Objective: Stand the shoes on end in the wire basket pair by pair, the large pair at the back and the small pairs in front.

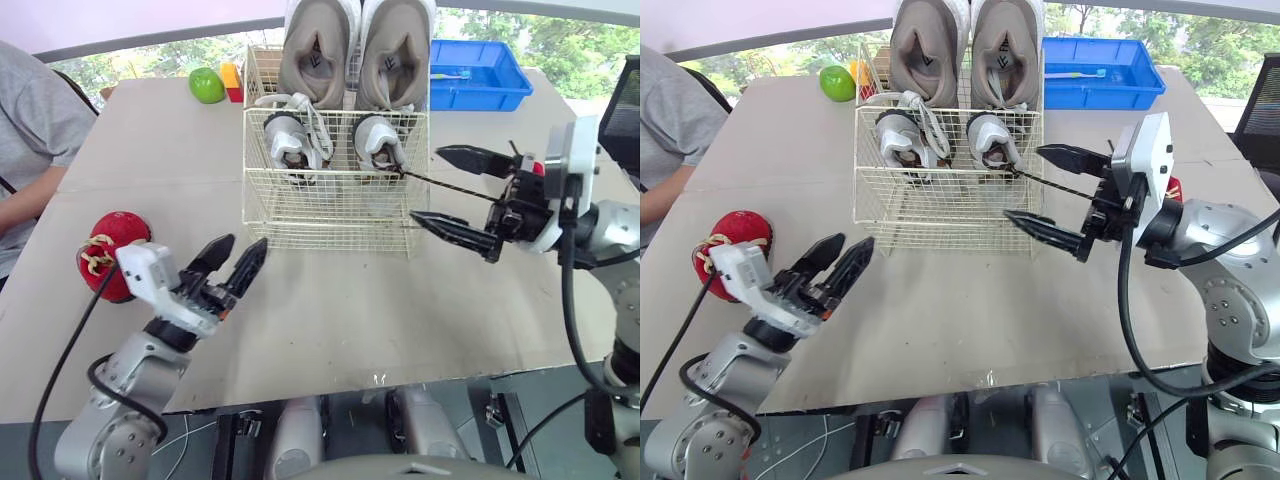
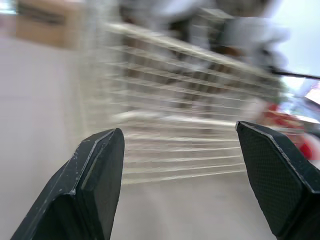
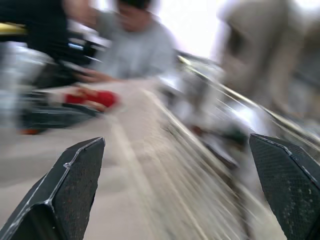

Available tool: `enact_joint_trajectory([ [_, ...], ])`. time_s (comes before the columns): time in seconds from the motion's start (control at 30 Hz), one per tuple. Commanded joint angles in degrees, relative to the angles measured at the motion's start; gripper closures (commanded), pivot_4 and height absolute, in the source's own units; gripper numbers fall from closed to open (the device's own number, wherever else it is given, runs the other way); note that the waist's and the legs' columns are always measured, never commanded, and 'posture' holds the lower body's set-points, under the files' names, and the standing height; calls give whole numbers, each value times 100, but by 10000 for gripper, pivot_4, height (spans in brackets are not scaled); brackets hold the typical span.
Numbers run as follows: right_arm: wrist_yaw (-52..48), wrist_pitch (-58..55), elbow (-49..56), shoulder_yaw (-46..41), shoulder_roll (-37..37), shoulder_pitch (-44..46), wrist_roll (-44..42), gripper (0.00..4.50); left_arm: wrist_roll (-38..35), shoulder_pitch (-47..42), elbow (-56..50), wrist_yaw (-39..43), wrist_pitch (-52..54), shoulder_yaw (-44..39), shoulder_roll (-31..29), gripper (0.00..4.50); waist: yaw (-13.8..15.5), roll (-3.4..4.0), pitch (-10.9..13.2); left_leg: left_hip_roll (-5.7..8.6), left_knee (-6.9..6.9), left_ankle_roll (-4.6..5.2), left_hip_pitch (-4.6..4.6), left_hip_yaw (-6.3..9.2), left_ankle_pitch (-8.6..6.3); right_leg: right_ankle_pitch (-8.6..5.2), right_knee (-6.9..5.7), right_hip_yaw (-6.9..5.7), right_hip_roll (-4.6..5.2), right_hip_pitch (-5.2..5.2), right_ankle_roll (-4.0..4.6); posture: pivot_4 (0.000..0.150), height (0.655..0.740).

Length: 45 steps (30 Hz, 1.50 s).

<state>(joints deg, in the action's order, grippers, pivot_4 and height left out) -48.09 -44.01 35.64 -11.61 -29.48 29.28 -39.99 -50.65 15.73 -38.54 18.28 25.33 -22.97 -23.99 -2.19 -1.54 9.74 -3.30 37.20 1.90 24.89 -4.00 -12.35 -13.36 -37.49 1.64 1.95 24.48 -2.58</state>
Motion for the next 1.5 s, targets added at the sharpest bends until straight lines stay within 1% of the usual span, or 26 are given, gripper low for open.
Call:
enact_joint_trajectory([
  [0.03, 331, 240, -122, 178, 528, 338, -490, 486, -1, 74, -71, -175, -80, -447, -99, 6302, -1, -2, 1, 0, 2, 0, -4, 0, 0, -4, -6, 2, 1, 0, 7, 1500, 7400],
  [0.1, 576, 135, -475, 154, 900, 494, -858, 486, -35, 51, -132, -281, -60, -508, -105, 6302, 27, -3, 0, 2, 9, -1, -6, -1, 1, -4, -17, 3, 7, 0, 9, 1500, 7400],
  [0.2, 977, -137, -1116, 143, 1475, 716, -1472, 486, -64, -1, -75, -225, -64, -667, -236, 6302, 37, -19, -8, 1, 11, -2, -9, -2, 1, -4, -19, 7, 10, -1, 10, 1500, 7400],
  [0.27, 1024, 96, -1345, 167, 1444, 726, -1165, 486, -12, 92, -357, -387, -88, -496, -92, 6302, 49, -18, -8, 1, 11, -2, -7, -4, 1, -4, -17, 7, 13, -1, 11, 1500, 7400],
  [0.33, 1062, 253, -1268, 288, 1358, 705, -945, 486, -40, 201, -500, -450, -105, -453, 1, 6302, 51, -17, -7, 1, 9, -2, -1, -5, 0, -4, -14, 8, 27, 1, 10, 1500, 7400],
  [0.43, 1043, 237, -1028, 397, 1294, 589, -1062, 486, 26, 204, -472, -448, -155, -344, 98, 6302, 48, -17, -7, 6, 2, -1, -1, -9, 0, -3, -12, 10, 37, 4, 6, 1500, 7400],
  [0.5, 1231, 281, -935, 448, 1335, 569, -1021, 486, -40, 78, -441, -441, -125, -323, 60, 6302, 47, -17, -7, 8, 1, -1, -2, -9, 0, -3, -15, 5, 29, 4, 7, 1500, 7400],
  [0.57, 1431, 223, -860, 450, 1380, 593, -1158, 486, -65, -33, -374, -388, -113, -354, -7, 6302, 46, -17, -7, 7, 2, -2, -4, -9, 0, -4, -22, 1, 20, 4, 8, 1500, 7400],
  [0.67, 1493, 179, -799, 506, 1264, 521, -1161, 486, -23, -152, -250, -423, -109, -322, 42, 6302, 38, -17, -7, 4, 3, -3, -9, -8, 1, -4, -24, 4, 13, 3, 10, 1500, 7400],
  [0.7, 1556, 155, -821, 476, 1259, 497, -1211, 5505, -17, -184, -259, -411, -91, -260, 47, 6302, 40, -17, -7, 4, 3, -3, -8, -8, 1, -4, -24, 5, 13, 3, 10, 1500, 7400],
  [0.73, 1595, 140, -834, 455, 1250, 483, -1267, 7599, -18, -207, -277, -403, -69, -208, 47, 6302, 43, -17, -7, 4, 3, -3, -8, -7, 1, -4, -23, 5, 13, 3, 9, 1500, 7400],
  [0.8, 1636, 147, -834, 462, 1227, 483, -1311, 17490, -48, -231, -298, -396, -41, -170, 37, 6302, 40, -17, -7, 4, 3, -3, -6, -8, 1, -4, -21, 7, 14, 3, 9, 1500, 7400],
  [0.83, 1652, 156, -833, 467, 1211, 485, -1317, 21727, -53, -237, -295, -401, -41, -159, 32, 6302, 35, -17, -7, 4, 3, -3, -6, -8, 1, -3, -20, 10, 14, 3, 7, 1500, 7400],
  [0.97, 1786, 160, -834, 465, 1208, 513, -1373, 42003, -55, -322, -162, -388, -48, -178, -9, 6302, 25, -17, -7, 4, 3, -2, -7, -8, 1, -3, -21, 11, 13, 4, 7, 1500, 7400],
  [1.0, 1796, 91, -837, 473, 1189, 509, -1448, 44715, -51, -363, -121, -376, -48, -175, -18, 6302, 25, -17, -7, 4, 3, -3, -7, -8, 1, -3, -22, 10, 13, 4, 7, 1500, 7400],
  [1.03, 1757, 62, -827, 489, 1154, 494, -1487, 44715, -44, -409, -87, -371, -48, -158, -18, 6302, 27, -17, -7, 4, 3, -3, -7, -8, 1, -3, -22, 10, 13, 4, 7, 1500, 7400],
  [1.1, 1685, 57, -851, 498, 1092, 489, -1508, 37580, -17, -488, -48, -379, -42, -106, -2, 6302, 31, -18, -7, 4, 4, -2, -7, -9, 1, -3, -21, 10, 13, 4, 8, 1500, 7400],
  [1.13, 1666, 68, -865, 496, 1069, 496, -1515, 31915, -7, -509, -36, -380, -41, -87, 10, 6302, 30, -17, -7, 4, 4, -2, -6, -9, 1, -3, -20, 10, 13, 3, 7, 1500, 7400],
  [1.2, 1667, 79, -865, 503, 1035, 505, -1526, 22726, 9, -505, -27, -362, -52, -71, 33, 6302, 27, -17, -7, 5, 4, -2, -7, -8, 1, -2, -20, 12, 13, 3, 6, 1500, 7400],
  [1.23, 1669, 86, -852, 514, 1018, 505, -1521, 19048, 17, -494, -25, -351, -61, -67, 42, 6302, 26, -17, -7, 5, 4, -2, -7, -8, 1, -1, -20, 11, 13, 3, 4, 1500, 7400],
  [1.3, 1701, 115, -817, 536, 1003, 501, -1491, 8076, 22, -465, -22, -333, -82, -69, 56, 6302, 24, -17, -7, 5, 4, -2, -7, -8, 1, -1, -21, 11, 13, 4, 4, 1500, 7400],
  [1.37, 1620, 52, -717, 555, 942, 476, -1621, 498, 20, -439, -23, -318, -100, -73, 73, 6302, 23, -17, -7, 4, 4, -2, -7, -9, 1, -1, -21, 11, 13, 4, 4, 1500, 7400],
  [1.43, 1487, 23, -529, 691, 834, 402, -1644, 498, 24, -353, -43, -290, -133, -100, 105, 6302, 25, -17, -7, 4, 4, -2, -7, -8, 1, -2, -21, 11, 13, 4, 4, 1500, 7400],
  [1.5, 1216, 113, -360, 963, 635, 308, -1405, 498, 97, -237, -76, -282, -197, -144, 135, 6302, 25, -17, -7, 4, 4, -2, -6, -7, 1, -2, -20, 11, 13, 4, 5, 1500, 7400],
])
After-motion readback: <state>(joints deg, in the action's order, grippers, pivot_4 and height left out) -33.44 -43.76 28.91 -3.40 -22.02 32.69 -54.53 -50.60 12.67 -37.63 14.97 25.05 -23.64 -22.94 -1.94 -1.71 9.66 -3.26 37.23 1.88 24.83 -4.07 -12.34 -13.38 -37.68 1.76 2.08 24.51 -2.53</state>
